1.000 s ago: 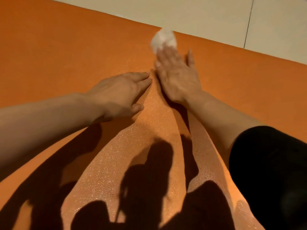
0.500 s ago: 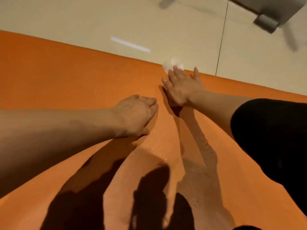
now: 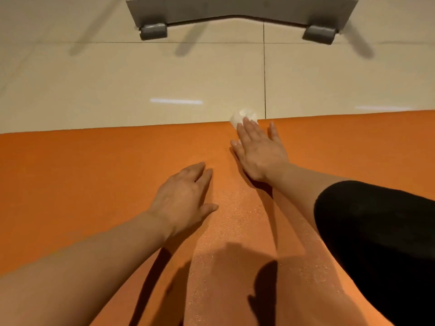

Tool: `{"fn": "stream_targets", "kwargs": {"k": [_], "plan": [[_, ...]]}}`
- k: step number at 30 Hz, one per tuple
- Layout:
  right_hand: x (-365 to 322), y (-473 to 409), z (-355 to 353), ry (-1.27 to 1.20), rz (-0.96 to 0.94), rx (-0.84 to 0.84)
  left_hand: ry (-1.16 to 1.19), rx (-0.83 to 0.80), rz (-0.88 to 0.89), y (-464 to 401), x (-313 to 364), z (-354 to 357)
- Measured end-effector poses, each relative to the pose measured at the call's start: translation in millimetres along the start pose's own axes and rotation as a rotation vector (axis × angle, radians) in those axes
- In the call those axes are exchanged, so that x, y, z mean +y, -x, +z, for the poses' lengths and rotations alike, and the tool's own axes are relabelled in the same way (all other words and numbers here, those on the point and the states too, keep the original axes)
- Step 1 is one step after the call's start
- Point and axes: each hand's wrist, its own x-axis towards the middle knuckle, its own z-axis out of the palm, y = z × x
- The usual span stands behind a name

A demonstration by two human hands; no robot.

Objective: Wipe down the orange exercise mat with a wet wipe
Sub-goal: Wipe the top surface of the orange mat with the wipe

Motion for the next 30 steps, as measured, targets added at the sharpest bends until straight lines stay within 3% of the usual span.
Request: {"fn": "stream_targets", "kwargs": {"k": [5,8,12,15,18,22,26,30], "plan": [[-24.5,-2.9,5.6,-0.101,0.185,0.036,0.019,0.069,-0.041,3.2,-0.7,7.5],[-42.8,-1.1,10.8,-0.143,0.019,0.040,0.082,0.079,-0.093,8.2,4.4,14.4],[2.3,12.4,8.8,0.008,-0.164,0.073,0.139,0.093,-0.128,16.0,0.2,19.9],[13.4,18.6,11.6,0.034,-0.028,0.091,0.154,0.086,-0.152,26.1,-5.7,23.6],[-32.4,18.3,14.2,-0.089,0.086,0.084,0.175,0.090,-0.168,32.1,-5.1,24.4],[-86.5,26.6,12.8,-0.059,-0.272,0.041,0.178,0.093,-0.172,35.3,-1.6,23.8],[-51.5,35.6,14.7,0.041,-0.405,0.032,0.149,0.065,-0.166,42.0,-10.9,24.6],[-3.0,44.7,11.4,0.119,-0.213,0.034,0.139,0.041,-0.190,58.1,-21.7,27.6]]}}
